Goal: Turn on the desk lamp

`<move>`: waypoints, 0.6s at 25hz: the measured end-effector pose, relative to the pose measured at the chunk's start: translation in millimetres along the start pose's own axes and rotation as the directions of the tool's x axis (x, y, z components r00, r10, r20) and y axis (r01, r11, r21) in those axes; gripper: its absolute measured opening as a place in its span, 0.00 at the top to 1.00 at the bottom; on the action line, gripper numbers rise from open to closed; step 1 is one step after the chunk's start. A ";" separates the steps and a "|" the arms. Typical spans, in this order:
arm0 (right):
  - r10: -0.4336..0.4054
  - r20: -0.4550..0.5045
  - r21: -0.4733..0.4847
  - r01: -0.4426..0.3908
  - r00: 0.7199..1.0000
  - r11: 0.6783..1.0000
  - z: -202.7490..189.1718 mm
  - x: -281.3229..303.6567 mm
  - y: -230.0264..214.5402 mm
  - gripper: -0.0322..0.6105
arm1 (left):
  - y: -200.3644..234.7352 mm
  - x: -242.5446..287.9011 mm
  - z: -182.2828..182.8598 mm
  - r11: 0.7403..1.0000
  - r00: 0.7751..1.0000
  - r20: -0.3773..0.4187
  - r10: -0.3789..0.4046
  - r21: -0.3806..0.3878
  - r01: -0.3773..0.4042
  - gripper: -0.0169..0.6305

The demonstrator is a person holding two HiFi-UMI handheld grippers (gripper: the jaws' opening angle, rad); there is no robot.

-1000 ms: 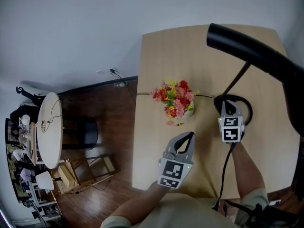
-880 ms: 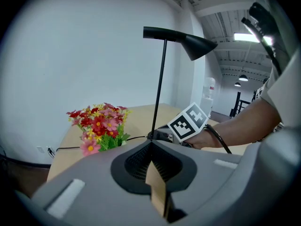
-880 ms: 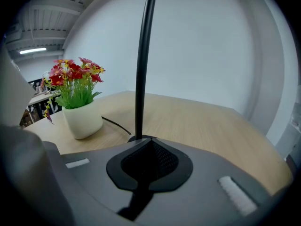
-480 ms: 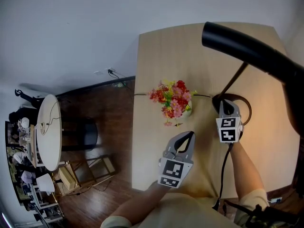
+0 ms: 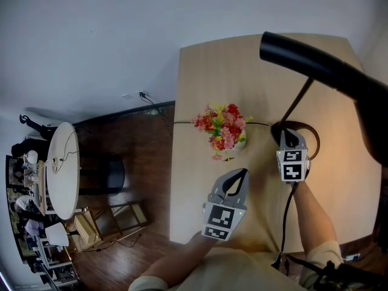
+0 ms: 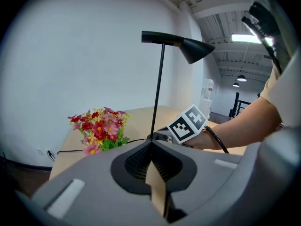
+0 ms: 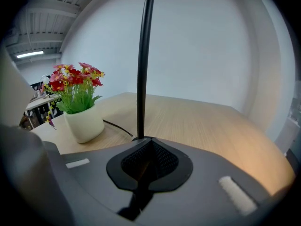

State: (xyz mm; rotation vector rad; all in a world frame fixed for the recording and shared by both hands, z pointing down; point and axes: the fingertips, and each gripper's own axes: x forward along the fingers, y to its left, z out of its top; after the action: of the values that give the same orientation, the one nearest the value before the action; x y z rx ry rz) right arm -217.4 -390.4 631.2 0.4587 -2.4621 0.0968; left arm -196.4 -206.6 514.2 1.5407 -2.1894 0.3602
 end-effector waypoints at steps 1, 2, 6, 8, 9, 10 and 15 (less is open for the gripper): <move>-0.003 0.009 -0.001 0.003 1.000 1.000 3.0 -3.2 0.5 0.95 | 0.4 -1.7 1.0 1.000 1.000 0.004 0.000 0.001 0.000 0.98; -0.005 0.021 -0.001 0.005 1.000 1.000 6.8 -6.6 1.3 0.95 | 0.7 -3.2 1.8 1.000 1.000 0.009 0.000 0.003 0.000 0.98; -0.012 0.079 -0.002 0.012 0.997 1.000 25.4 -26.1 5.7 0.95 | -0.9 -9.4 5.3 1.000 1.000 0.030 -0.006 0.006 0.006 0.98; -0.012 0.106 -0.003 0.013 0.994 1.000 33.4 -39.3 9.9 0.95 | -2.4 -15.0 7.9 1.000 0.999 0.040 -0.009 0.007 0.009 0.98; -0.012 0.117 -0.003 0.012 0.993 1.000 35.5 -45.4 12.3 0.95 | -3.0 -17.8 9.0 1.000 0.999 0.045 -0.010 0.007 0.009 0.98; -0.011 0.125 -0.002 0.011 0.992 1.000 36.0 -50.8 14.7 0.95 | -3.7 -19.9 9.5 1.000 0.999 0.050 -0.011 0.008 0.011 0.98; -0.025 0.153 0.019 0.022 0.988 1.000 31.0 -78.3 22.7 0.95 | -5.6 -29.6 9.5 1.000 0.996 0.080 -0.027 0.016 0.025 0.98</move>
State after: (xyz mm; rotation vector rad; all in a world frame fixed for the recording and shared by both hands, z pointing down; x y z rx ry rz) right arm -184.6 -351.0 560.6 0.5201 -2.6078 0.0761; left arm -184.6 -188.5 491.2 1.6161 -2.2295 0.3123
